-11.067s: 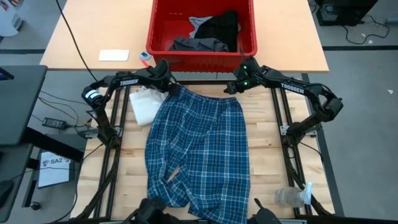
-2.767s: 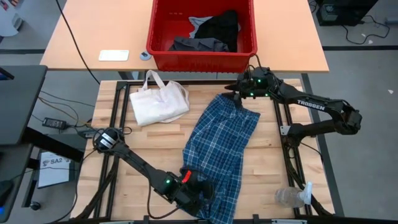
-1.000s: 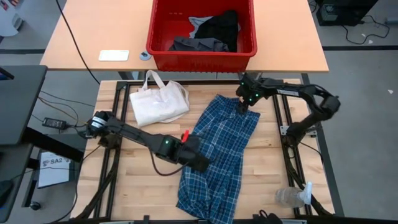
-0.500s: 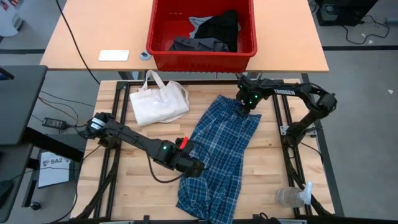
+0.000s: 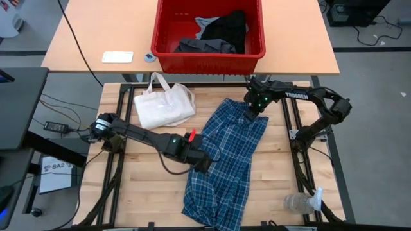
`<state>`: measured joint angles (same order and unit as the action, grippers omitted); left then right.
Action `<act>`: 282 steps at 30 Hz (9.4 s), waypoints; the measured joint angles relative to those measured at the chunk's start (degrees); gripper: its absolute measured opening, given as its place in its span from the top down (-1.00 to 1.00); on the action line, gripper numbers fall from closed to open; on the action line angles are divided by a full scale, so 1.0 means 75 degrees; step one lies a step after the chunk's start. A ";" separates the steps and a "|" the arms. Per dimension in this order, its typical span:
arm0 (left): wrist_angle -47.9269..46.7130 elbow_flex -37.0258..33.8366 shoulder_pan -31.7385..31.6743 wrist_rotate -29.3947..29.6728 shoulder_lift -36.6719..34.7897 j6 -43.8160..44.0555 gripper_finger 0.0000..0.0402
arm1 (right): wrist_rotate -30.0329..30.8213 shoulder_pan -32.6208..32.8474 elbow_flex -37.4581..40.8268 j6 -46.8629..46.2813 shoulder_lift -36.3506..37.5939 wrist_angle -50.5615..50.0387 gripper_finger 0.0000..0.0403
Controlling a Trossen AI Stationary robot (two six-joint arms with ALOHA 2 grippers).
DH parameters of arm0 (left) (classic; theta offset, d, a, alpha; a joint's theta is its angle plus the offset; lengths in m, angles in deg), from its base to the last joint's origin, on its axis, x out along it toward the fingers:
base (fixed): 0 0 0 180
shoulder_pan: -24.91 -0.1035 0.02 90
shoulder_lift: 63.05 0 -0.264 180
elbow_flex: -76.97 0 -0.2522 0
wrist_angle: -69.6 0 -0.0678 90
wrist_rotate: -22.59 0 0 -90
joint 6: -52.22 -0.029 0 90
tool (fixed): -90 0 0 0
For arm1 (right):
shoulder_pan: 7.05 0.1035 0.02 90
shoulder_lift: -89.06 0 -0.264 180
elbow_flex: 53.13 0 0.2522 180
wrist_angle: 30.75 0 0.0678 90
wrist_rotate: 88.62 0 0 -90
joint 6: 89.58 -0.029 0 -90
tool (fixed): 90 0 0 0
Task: Fold laundry
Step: Fold the blue pants
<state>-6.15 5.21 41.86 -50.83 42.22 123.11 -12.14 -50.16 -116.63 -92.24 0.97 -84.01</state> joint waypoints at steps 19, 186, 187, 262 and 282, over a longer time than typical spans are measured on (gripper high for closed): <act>-0.0132 0.0000 -0.0285 -0.0506 0.0000 -0.0596 -0.17 | 0.0408 -0.0057 0.0000 0.0733 -0.0710 0.1796 0.28; -0.0920 0.0000 -0.1605 -0.0454 -0.0790 -0.0901 -0.17 | -0.0881 0.0143 -0.3403 0.0381 -0.1856 -0.1345 0.28; -0.0869 0.0000 -0.1577 -0.0394 -0.0790 -0.0739 -0.17 | -0.0577 0.0119 -0.3352 0.0378 -0.1856 -0.1643 0.25; 0.3503 -0.2737 -0.0175 -0.2789 0.0903 0.0751 0.43 | 0.0337 -0.1221 -0.0398 0.0019 -0.1274 -0.0110 0.29; 0.1165 -0.2749 -0.0995 -0.2003 -0.0755 -0.1760 0.69 | -0.0316 0.0605 -0.0114 -0.0498 0.0864 0.2124 0.29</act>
<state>2.59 -15.41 34.40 -65.86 36.56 109.91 -14.51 -45.62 -117.48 -95.98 7.45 -68.08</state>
